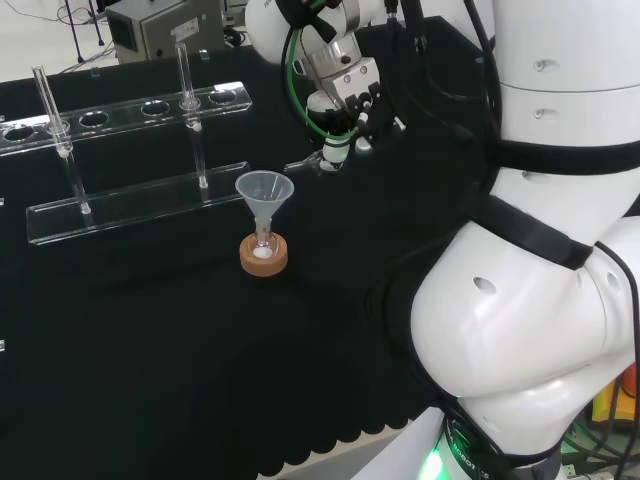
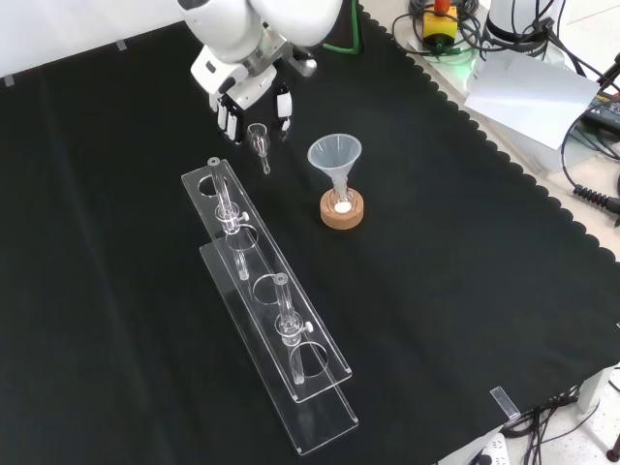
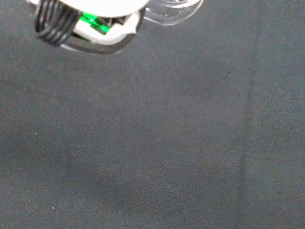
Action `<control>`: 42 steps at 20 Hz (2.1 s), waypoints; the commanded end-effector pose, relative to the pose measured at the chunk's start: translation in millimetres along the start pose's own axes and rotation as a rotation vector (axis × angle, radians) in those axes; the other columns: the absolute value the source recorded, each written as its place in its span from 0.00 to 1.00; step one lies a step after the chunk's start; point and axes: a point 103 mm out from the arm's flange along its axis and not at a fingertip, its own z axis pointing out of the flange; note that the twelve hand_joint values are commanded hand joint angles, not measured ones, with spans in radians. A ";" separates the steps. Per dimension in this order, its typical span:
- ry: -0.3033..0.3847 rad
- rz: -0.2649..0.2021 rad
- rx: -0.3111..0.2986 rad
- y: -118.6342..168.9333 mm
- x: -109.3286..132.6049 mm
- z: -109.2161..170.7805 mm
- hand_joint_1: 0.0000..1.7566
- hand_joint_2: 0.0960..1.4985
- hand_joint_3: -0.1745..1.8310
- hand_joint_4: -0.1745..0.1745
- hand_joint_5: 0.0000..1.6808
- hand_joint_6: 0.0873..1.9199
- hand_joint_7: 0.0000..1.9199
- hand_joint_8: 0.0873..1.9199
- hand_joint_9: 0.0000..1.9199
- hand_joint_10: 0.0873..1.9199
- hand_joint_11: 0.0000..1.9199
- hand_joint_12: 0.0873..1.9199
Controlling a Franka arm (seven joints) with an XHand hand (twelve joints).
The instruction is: Put the weighing funnel back on the table.
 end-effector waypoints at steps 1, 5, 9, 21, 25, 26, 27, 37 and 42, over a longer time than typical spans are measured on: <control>0.011 -0.028 0.012 17.3 9.3 19.4 0.63 0.40 0.44 1.00 0.73 0.38 0.49 0.25 0.68 0.00 0.55 0.45; 0.008 -0.034 0.016 22.9 14.1 27.1 0.63 0.40 0.44 1.00 0.73 0.38 0.48 0.25 0.68 0.00 0.55 0.45; -0.001 -0.034 0.014 27.1 17.1 32.6 0.63 0.40 0.44 1.00 0.73 0.38 0.48 0.25 0.68 0.00 0.55 0.45; 0.004 -0.034 0.030 47.3 17.7 51.3 0.63 0.40 0.44 1.00 0.73 0.38 0.48 0.25 0.68 0.00 0.55 0.45; 0.001 -0.033 0.039 54.4 17.5 53.5 0.63 0.40 0.44 1.00 0.73 0.38 0.48 0.25 0.68 0.00 0.55 0.45; 0.000 -0.032 0.039 55.9 18.3 53.8 0.63 0.40 0.44 1.00 0.73 0.38 0.48 0.25 0.68 0.00 0.55 0.45; -0.012 -0.024 0.039 55.5 23.9 51.6 0.63 0.40 0.44 1.00 0.73 0.38 0.48 0.25 0.68 0.00 0.55 0.45; -0.003 -0.033 0.053 62.2 20.8 55.7 0.63 0.40 0.44 1.00 0.73 0.38 0.48 0.25 0.68 0.00 0.55 0.45; -0.007 -0.028 0.059 66.2 20.1 57.7 0.63 0.40 0.44 1.00 0.73 0.38 0.48 0.25 0.68 0.00 0.55 0.45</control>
